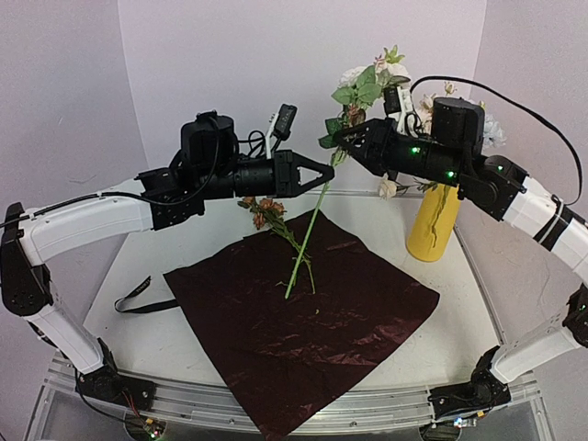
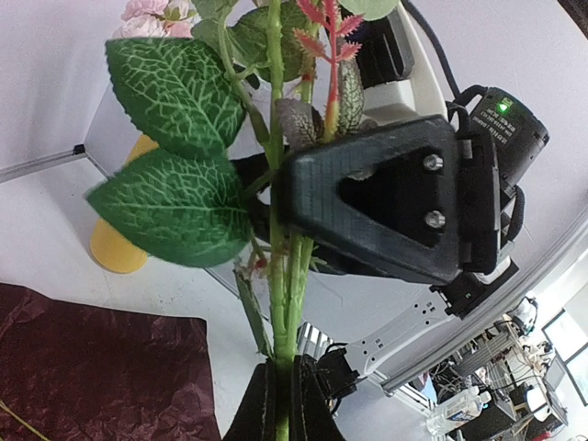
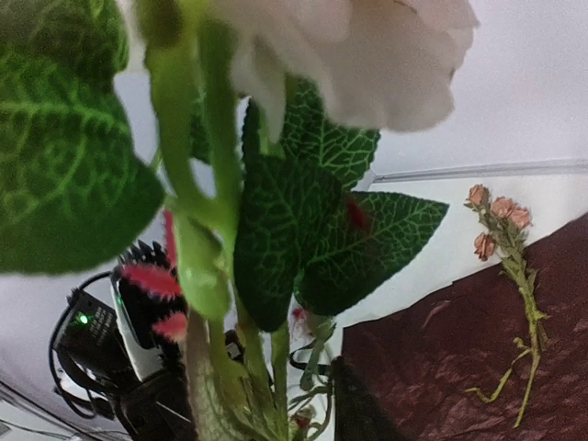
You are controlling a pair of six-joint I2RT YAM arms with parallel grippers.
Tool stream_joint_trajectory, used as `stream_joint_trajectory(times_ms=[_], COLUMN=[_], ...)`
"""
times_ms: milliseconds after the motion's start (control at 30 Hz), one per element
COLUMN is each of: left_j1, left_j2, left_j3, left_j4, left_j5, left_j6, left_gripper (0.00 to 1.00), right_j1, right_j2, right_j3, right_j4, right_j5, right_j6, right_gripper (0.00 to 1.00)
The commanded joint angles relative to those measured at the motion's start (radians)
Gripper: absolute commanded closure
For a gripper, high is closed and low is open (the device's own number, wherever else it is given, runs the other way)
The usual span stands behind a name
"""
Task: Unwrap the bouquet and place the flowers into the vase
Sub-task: Pick up the fake flower from the wrapping paper.
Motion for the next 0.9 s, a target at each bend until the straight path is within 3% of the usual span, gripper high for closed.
stream_joint_trajectory(times_ms=[0,67,133,167,200,267,367,700,867], left_j1=[-0.009,-0.009,-0.010,-0.010,-0.010,-0.010,-0.011,-0.010,-0.008], left_j2=[0.002,0.006,0.012,0.013,0.011,0.007,-0.023,-0.101,-0.098], left_j3=[0.039,0.043,0.046,0.045,0.042,0.035,-0.001,-0.055,-0.053], left_j4=[0.064,0.064,0.064,0.064,0.064,0.064,0.062,0.062,0.062], left_j5=[0.023,0.039,0.055,0.058,0.052,0.043,-0.028,-0.201,-0.200], left_j6=[0.003,0.004,0.001,-0.002,-0.007,-0.002,0.003,0.084,0.096], left_gripper=[1.00,1.00,0.99,0.95,0.79,0.35,0.04,0.01,0.01], right_j1=[0.001,0.001,0.001,0.001,0.001,0.001,0.001,-0.001,-0.001], right_j2=[-0.033,-0.035,-0.035,-0.035,-0.038,-0.054,-0.108,-0.162,-0.126], right_j3=[0.016,0.013,0.019,0.024,0.026,0.027,0.015,0.214,0.472], right_j4=[0.057,0.056,0.056,0.055,0.053,0.040,0.029,-0.057,-0.146], right_j5=[-0.001,0.005,0.001,0.001,0.007,0.045,0.166,0.491,0.547], right_j6=[-0.014,-0.016,-0.031,-0.043,-0.062,-0.117,-0.268,-0.880,-0.993], right_gripper=[0.85,0.86,1.00,1.00,1.00,1.00,1.00,1.00,1.00])
